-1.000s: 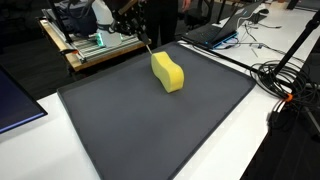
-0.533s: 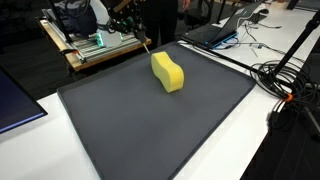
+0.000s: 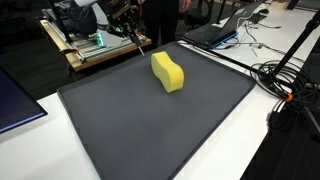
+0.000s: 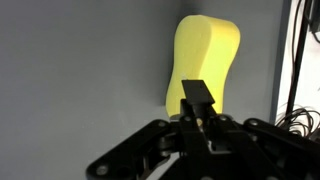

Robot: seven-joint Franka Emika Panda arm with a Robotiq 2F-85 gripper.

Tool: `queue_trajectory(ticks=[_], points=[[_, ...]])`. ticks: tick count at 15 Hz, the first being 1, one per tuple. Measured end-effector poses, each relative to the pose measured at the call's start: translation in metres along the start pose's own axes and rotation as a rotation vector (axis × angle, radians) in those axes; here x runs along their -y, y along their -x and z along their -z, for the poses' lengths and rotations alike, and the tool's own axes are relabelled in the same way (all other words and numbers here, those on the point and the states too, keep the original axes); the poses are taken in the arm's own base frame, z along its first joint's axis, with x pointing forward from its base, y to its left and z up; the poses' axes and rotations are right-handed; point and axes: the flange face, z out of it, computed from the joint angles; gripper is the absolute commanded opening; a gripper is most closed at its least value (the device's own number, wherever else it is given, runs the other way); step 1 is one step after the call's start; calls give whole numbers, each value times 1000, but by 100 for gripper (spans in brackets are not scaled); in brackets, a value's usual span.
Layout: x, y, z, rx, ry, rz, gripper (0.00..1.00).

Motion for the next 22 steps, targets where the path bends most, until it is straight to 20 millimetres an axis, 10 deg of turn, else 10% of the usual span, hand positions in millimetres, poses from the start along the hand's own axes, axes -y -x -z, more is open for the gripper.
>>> queue_trajectory(ticks=[11, 22], points=[[63, 105, -18, -140, 137, 174, 3], [204, 143, -34, -182, 370, 530, 3]])
